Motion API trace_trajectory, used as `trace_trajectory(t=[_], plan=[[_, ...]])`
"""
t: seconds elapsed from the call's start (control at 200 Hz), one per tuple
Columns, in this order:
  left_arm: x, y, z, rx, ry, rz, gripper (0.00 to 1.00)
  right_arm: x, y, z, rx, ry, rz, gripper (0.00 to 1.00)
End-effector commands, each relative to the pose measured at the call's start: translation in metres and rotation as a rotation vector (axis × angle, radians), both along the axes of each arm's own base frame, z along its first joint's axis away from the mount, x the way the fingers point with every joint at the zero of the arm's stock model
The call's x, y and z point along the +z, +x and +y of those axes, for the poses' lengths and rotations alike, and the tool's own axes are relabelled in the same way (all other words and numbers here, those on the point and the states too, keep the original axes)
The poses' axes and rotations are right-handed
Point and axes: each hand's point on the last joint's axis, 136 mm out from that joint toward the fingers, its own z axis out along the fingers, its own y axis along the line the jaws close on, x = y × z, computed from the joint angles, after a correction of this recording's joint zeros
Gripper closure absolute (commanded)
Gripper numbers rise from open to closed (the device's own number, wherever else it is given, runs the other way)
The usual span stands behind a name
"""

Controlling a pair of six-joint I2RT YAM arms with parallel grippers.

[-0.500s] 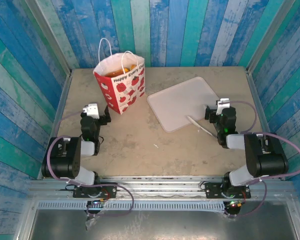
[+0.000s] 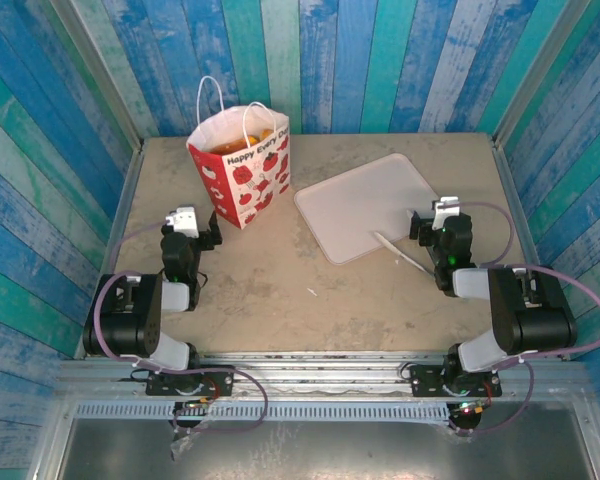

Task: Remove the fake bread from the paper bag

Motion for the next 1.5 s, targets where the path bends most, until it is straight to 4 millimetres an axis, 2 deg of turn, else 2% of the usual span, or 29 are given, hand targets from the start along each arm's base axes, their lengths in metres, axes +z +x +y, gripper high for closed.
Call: trace_trajectory(t=[0.0, 0.806, 0.912, 1.132, 1.292, 1.312, 1.497], plan=[[-0.002, 0.004, -0.002, -0.011, 0.011, 0.008, 0.06, 0.000, 0.001, -0.001, -0.010, -0.010, 0.005, 0.00], [-0.001, 0.005, -0.002, -0.013, 0.011, 0.005, 0.06, 0.000, 0.001, -0.002, -0.011, -0.010, 0.003, 0.00], [0.001, 0.005, 0.009, 0.050, -0.019, 0.008, 0.06, 0.000, 0.001, -0.001, -0.008, -0.010, 0.004, 0.00], [0.022, -0.007, 0.025, 0.114, -0.068, -0.036, 0.06, 0.002, 0.003, 0.001, 0.006, -0.011, 0.024, 0.00], [0.040, -0.012, 0.031, 0.142, -0.081, -0.060, 0.06, 0.017, 0.010, 0.006, 0.032, -0.020, 0.062, 0.00], [0.051, -0.013, 0.031, 0.142, -0.081, -0.091, 0.06, 0.019, 0.009, 0.005, 0.026, -0.019, 0.062, 0.00], [0.083, -0.012, 0.044, 0.214, -0.089, -0.122, 0.06, 0.029, 0.011, -0.020, -0.151, 0.012, 0.141, 0.00]])
